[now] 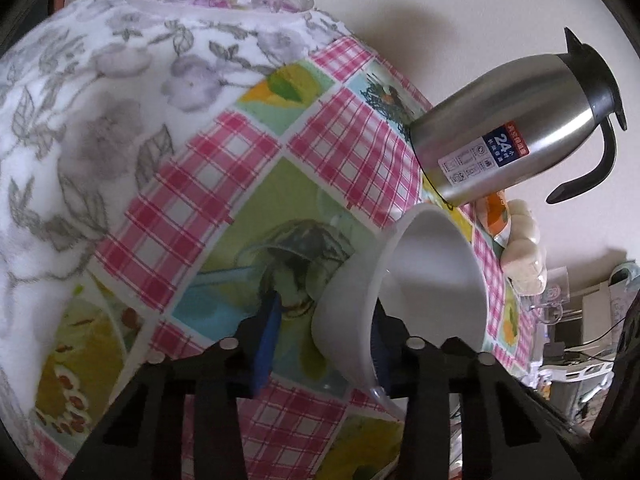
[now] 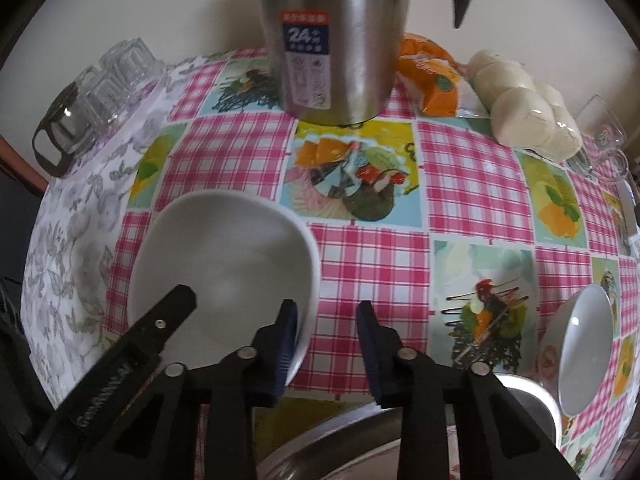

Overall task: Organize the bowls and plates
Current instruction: 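Close the right tool on the white bowl's rim, then lift the white bowl with the right tool and carry it over the basin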

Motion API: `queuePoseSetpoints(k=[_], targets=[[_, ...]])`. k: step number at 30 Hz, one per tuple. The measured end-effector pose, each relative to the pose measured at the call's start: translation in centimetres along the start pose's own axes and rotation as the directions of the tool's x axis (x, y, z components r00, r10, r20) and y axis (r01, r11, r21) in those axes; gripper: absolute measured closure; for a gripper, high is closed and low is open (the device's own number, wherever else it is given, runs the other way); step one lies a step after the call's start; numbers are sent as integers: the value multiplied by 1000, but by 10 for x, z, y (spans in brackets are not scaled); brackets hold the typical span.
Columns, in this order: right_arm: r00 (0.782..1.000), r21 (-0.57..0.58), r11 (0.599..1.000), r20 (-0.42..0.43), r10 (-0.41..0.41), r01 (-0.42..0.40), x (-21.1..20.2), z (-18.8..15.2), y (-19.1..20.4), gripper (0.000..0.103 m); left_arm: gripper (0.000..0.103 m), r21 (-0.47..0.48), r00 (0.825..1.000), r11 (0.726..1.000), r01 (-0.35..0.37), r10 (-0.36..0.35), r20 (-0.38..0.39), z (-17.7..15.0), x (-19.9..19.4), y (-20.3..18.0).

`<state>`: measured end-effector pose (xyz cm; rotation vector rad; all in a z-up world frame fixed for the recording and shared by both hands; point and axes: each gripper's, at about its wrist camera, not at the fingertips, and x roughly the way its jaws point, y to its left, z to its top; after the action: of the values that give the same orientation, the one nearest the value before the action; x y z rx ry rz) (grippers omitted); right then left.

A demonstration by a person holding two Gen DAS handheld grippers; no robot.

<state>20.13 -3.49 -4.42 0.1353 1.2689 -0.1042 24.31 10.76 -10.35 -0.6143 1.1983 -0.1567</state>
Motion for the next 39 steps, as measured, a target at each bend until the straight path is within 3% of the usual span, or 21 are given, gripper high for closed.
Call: queuePoseSetpoints(k=[3, 7, 12, 23, 32, 39], targets=[[1000, -14, 1000, -10, 2, -2, 6, -2, 5, 78, 65, -4, 1000, 1000, 0, 0, 0, -1, 1, -1], [1000, -23, 1000, -24, 8, -8, 9, -2, 8, 83, 77, -6, 999, 999, 32, -32, -10, -2, 4, -2], [999, -39, 999, -41, 11, -13, 8, -4, 13, 89, 77, -17, 999, 999, 49, -49, -21, -2, 2, 0], [999, -50, 998, -36, 37, -39, -4, -12, 18, 89, 78, -33, 998, 998, 44, -46, -38, -6, -9, 7], [996, -51, 995, 5, 88, -88, -32, -20, 15, 89, 78, 0, 999, 999, 38, -38, 4, -11, -44, -5], [989, -65, 992, 86, 118, -112, -71, -31, 8, 88, 78, 73, 998, 997, 22, -26, 59, -24, -81, -28]])
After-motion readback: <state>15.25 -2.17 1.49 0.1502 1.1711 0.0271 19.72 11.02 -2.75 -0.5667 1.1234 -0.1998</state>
